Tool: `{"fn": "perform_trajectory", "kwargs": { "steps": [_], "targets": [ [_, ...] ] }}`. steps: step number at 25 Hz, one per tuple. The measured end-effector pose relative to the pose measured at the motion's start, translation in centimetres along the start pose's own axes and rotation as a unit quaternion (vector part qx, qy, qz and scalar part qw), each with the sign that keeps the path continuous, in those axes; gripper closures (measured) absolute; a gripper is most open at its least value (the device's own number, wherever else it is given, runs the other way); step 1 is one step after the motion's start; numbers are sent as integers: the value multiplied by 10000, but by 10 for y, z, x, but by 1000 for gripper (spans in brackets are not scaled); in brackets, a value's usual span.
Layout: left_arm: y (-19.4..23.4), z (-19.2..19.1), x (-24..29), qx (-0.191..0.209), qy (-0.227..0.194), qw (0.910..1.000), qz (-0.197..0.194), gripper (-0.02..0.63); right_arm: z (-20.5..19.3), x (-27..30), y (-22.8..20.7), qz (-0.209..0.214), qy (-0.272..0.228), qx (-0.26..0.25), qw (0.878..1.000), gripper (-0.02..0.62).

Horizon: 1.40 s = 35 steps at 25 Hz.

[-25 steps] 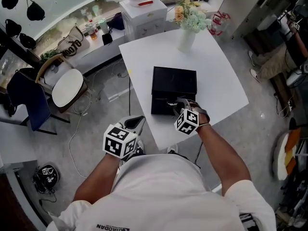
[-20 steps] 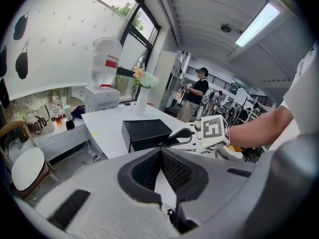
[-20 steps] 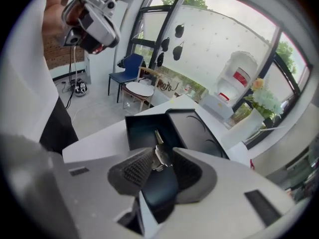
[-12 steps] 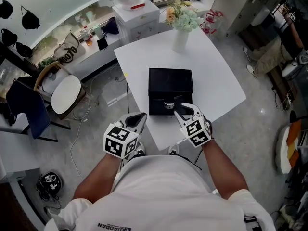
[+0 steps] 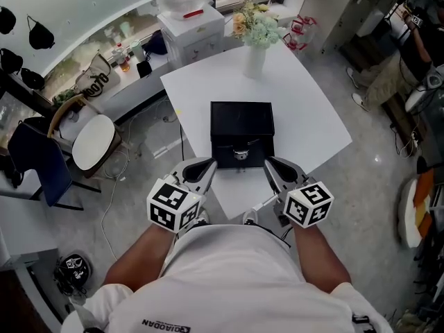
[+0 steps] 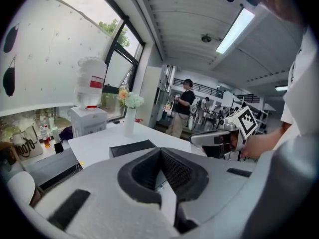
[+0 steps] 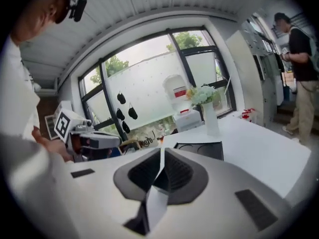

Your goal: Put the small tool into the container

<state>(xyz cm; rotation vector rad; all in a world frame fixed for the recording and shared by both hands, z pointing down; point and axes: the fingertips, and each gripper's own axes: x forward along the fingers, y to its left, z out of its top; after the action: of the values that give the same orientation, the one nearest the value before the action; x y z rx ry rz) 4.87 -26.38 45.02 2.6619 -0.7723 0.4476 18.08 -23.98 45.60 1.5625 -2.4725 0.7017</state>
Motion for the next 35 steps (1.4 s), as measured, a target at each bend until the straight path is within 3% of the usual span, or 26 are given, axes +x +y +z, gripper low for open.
{"fn": "perform_trajectory", "kwargs": {
  "steps": [9, 35],
  "targets": [
    [-8, 4, 1, 38, -73, 10000, -43, 597, -3, -23, -4, -131, -327, 320, 9989, 589],
    [-12, 6, 2, 65, -77, 9999, 2, 597, -4, -20, -8, -173, -240, -152, 9994, 591]
  ]
}}
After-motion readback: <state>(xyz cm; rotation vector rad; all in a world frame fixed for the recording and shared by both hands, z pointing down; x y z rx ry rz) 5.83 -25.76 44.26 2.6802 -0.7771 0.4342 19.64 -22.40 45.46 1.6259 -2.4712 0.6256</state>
